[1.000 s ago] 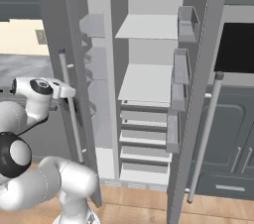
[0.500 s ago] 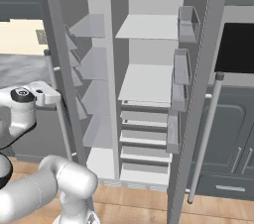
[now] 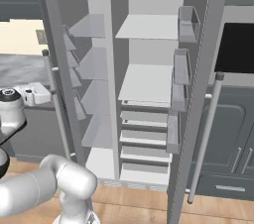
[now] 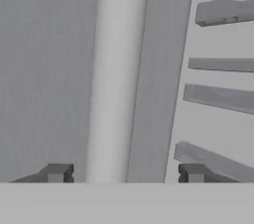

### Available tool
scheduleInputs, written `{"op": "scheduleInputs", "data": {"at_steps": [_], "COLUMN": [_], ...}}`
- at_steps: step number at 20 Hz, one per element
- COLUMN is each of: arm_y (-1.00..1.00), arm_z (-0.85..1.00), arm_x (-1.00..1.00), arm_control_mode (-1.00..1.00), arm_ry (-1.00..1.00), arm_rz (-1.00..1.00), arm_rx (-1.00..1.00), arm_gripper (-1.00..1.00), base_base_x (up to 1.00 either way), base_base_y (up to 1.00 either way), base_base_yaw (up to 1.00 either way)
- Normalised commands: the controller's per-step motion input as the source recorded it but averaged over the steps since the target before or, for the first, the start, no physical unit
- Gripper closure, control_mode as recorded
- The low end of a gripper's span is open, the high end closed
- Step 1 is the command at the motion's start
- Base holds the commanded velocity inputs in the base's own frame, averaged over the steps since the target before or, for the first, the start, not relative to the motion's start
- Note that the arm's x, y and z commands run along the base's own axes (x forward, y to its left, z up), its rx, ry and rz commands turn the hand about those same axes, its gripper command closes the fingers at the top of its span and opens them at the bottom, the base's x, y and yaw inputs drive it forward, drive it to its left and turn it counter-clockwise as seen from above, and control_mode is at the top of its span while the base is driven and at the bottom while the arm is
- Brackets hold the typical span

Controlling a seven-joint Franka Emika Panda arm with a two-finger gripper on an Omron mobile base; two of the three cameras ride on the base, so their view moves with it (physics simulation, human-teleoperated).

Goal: Place one of the steaks on the plate and the other in the bowl. Then place the bowl in the fridge.

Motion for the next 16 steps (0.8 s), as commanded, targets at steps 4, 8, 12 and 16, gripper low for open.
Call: {"op": "scheduleInputs", "data": {"at_steps": [4,8,12,16], "arm_y": [0.06,-0.05,-0.75,-1.00], "arm_z": [0.34,0.53,0.20,0.00], "arm_x": [-0.74,-0.92,-0.98,-0.70], "arm_control_mode": [-1.00,-1.00,-1.00,-1.00], "arm_ry": [0.07,0.11,0.00,-0.07], "arm_rz": [-0.19,-0.12,0.03,0.04], "arm_rx": [-0.16,-0.05,0.18,0.71], "arm_gripper": [-1.00,-1.00,-1.00,-1.00], "base_base_x": [0.00,0.00,0.00,0.00], "base_base_y": [0.00,0.00,0.00,0.00], "base_base_yaw": [0.00,0.00,0.00,0.00]}}
